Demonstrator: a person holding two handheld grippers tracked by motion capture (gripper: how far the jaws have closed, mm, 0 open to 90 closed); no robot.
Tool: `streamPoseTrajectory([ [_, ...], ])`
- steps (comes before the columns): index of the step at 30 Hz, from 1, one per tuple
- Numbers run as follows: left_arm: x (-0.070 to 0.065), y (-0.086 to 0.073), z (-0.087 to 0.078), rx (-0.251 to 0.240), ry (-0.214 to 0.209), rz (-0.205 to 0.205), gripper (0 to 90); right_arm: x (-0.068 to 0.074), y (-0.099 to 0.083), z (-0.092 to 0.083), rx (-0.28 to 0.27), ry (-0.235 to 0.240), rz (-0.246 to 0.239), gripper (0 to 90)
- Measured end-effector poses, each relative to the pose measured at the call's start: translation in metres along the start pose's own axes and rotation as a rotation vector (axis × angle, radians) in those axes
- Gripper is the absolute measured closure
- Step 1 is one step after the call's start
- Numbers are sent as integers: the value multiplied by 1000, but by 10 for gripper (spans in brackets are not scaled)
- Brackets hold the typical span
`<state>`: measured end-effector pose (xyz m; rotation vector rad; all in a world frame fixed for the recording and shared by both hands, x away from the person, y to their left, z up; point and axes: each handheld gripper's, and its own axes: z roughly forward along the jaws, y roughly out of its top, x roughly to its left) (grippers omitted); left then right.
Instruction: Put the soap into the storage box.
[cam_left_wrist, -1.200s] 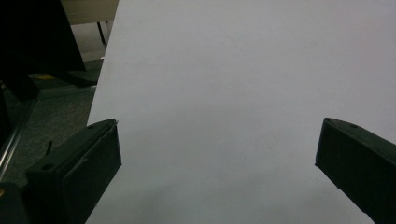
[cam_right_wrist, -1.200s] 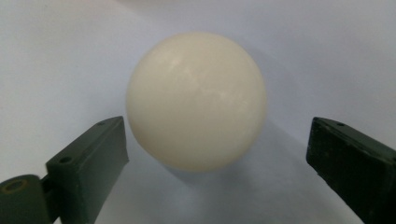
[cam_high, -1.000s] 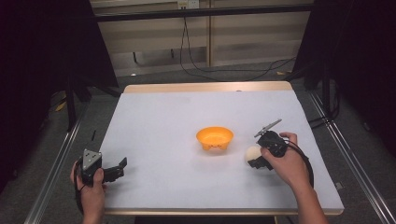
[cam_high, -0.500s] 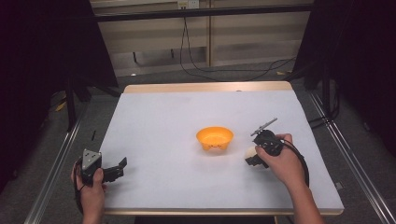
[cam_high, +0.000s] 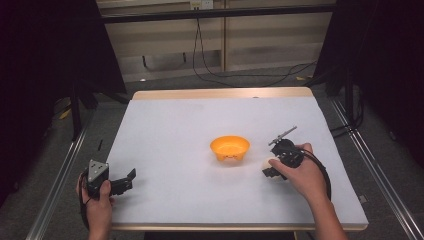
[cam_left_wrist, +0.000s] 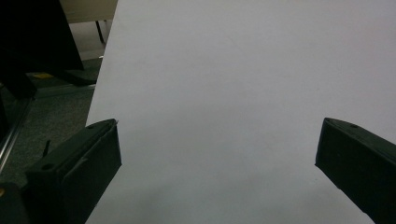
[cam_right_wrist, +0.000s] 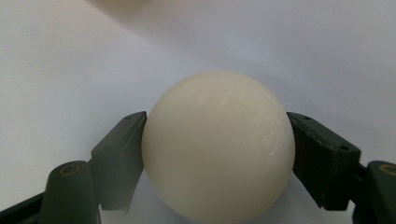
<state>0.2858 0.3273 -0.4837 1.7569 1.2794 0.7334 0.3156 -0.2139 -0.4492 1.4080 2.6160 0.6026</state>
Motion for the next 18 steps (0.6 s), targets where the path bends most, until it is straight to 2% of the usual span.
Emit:
streamPoseTrajectory([
  [3, 0, 0, 0, -1, 0, 0, 1, -2, 1, -1, 6, -15, -7, 247],
  [6, 0, 0, 0, -1, 1, 0, 1, -5, 1, -6, -16, -2, 4, 247],
  [12, 0, 0, 0, 0, 2, 3, 1, -8, 4, -16, -42, 1, -9, 247],
  [18, 0, 0, 0, 0, 1, 3, 1, -11, 10, -25, -83, 45, -1, 246],
])
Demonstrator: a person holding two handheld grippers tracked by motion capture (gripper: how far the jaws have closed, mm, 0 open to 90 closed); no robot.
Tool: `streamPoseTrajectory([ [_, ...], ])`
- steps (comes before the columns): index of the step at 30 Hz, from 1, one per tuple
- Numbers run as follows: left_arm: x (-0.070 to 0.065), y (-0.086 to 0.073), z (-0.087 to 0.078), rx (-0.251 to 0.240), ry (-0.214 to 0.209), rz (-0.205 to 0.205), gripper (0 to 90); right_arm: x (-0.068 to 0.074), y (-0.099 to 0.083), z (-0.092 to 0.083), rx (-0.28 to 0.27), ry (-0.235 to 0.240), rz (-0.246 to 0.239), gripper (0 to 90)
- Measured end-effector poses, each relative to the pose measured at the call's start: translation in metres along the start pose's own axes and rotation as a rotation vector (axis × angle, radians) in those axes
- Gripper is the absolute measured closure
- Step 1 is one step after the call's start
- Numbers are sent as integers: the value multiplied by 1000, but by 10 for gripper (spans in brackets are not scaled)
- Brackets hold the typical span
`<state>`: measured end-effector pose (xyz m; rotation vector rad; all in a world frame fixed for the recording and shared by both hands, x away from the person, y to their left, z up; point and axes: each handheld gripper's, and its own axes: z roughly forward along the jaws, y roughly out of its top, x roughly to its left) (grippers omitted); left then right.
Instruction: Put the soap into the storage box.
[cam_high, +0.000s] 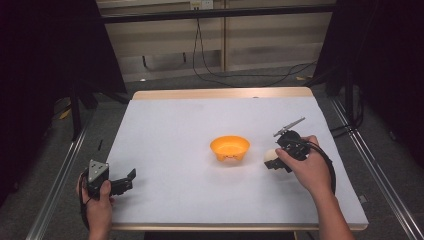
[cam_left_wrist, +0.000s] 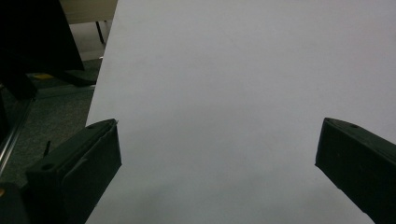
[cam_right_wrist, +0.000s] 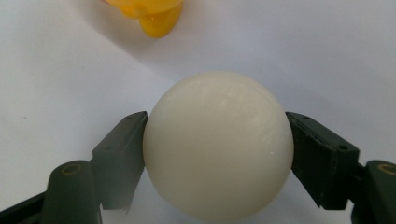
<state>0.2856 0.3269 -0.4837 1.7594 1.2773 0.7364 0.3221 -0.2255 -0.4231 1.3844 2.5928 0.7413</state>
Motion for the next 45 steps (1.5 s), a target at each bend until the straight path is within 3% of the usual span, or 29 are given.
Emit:
streamPoseTrajectory([
  [19, 0, 0, 0, 0, 0, -1, 1, 7, 32, -12, -6, 5, -40, 247],
  [28, 0, 0, 0, -2, 1, -2, 1, 15, 48, -6, -1, 12, -69, 246],
  [45, 0, 0, 0, -3, 0, -6, 1, 30, 71, 5, -6, 36, -78, 246],
])
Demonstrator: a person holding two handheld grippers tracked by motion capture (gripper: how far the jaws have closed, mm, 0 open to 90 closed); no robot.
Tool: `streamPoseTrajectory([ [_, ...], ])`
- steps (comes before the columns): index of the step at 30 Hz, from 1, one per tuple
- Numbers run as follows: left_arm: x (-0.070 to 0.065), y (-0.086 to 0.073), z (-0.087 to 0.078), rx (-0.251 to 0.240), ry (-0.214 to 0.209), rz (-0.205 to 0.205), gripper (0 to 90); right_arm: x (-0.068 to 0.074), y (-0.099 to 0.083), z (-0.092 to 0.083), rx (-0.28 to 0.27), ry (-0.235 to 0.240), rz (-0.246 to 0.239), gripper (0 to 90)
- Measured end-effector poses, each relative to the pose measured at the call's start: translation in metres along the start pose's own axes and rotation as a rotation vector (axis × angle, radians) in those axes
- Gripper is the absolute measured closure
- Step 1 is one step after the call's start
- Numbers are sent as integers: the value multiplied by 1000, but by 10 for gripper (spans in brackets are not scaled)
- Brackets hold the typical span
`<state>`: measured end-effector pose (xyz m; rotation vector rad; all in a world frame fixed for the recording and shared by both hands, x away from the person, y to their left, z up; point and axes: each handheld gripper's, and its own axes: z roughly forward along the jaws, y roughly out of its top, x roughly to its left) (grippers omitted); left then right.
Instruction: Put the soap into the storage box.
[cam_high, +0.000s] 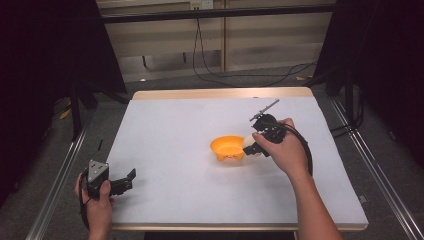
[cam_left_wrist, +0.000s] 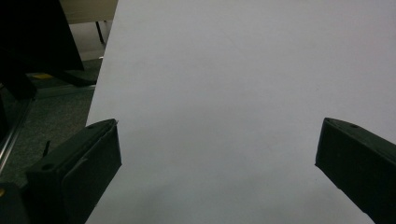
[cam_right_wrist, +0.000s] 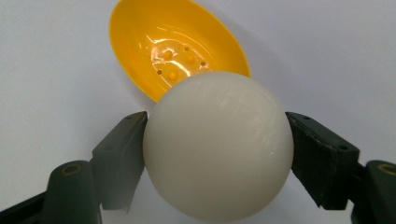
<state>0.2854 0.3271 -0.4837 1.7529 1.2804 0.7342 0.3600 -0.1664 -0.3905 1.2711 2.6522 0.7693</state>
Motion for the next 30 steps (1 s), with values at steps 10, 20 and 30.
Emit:
streamPoseTrajectory([
  [10, 0, 0, 0, 1, 3, 3, 1, 10, 19, 10, 13, 10, -20, 246],
  [20, 1, 0, 0, 1, 2, 2, 1, 16, 32, 21, 19, 10, -29, 246],
  [30, 1, 0, 0, 0, 2, 2, 1, 22, 41, 33, 22, -1, -8, 246],
])
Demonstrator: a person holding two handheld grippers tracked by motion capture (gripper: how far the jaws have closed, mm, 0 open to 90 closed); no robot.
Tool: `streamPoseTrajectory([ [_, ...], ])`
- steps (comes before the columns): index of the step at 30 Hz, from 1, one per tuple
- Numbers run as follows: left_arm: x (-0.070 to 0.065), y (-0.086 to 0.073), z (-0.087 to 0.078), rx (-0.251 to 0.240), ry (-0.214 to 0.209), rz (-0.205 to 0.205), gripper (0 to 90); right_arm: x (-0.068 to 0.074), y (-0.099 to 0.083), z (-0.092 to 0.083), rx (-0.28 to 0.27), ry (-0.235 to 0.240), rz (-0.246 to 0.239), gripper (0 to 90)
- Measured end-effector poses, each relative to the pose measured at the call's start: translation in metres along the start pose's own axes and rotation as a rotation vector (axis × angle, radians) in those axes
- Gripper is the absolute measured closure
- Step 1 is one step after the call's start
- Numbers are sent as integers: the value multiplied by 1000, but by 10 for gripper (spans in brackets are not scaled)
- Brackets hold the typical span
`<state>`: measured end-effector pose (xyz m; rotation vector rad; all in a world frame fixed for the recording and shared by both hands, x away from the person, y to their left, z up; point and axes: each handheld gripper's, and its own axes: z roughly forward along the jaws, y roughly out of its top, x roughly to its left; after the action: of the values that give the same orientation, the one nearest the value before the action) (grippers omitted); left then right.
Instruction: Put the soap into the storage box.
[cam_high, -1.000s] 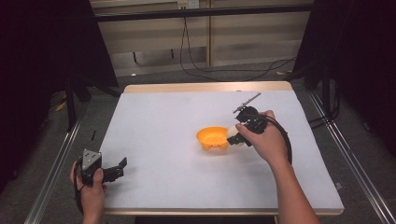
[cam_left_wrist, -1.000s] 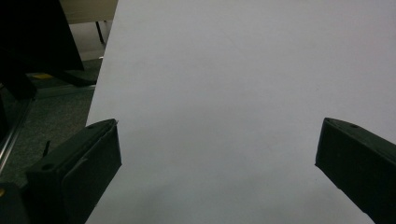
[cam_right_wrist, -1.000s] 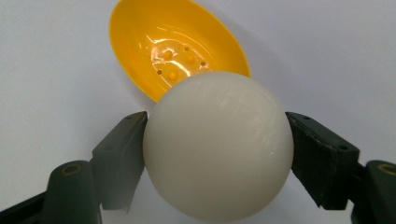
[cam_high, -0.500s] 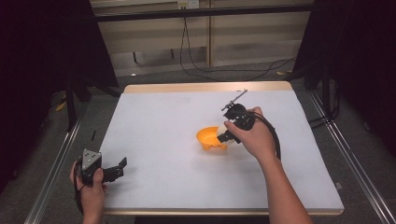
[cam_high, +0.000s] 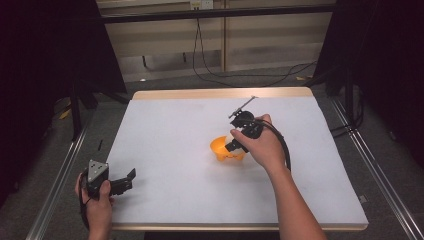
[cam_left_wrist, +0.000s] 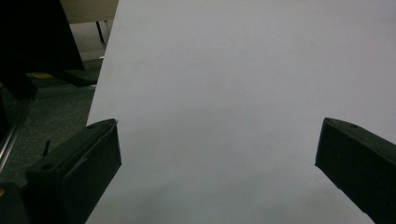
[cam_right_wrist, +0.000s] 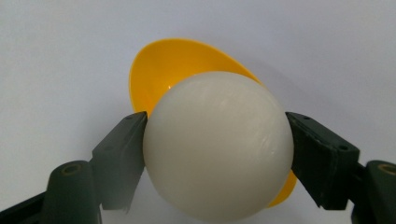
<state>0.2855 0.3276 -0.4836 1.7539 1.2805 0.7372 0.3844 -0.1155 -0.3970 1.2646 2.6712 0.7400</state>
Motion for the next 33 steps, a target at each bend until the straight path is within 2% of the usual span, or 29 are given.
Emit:
streamPoseTrajectory([
  [12, 0, 0, 0, 1, -4, -5, 1, 1, 7, 12, 13, -27, 30, 245],
  [18, 0, 0, 0, 1, -4, -4, 1, 4, 7, 16, 23, -58, 35, 246],
  [23, 0, 0, 0, 0, -6, -6, 1, 4, 7, 17, 22, -55, 44, 245],
  [30, 0, 0, 0, 2, -3, -2, 1, 4, 6, 25, 55, -58, 47, 244],
  [33, 0, 0, 0, 2, -2, -2, 1, 5, 6, 26, 49, -53, 54, 243],
])
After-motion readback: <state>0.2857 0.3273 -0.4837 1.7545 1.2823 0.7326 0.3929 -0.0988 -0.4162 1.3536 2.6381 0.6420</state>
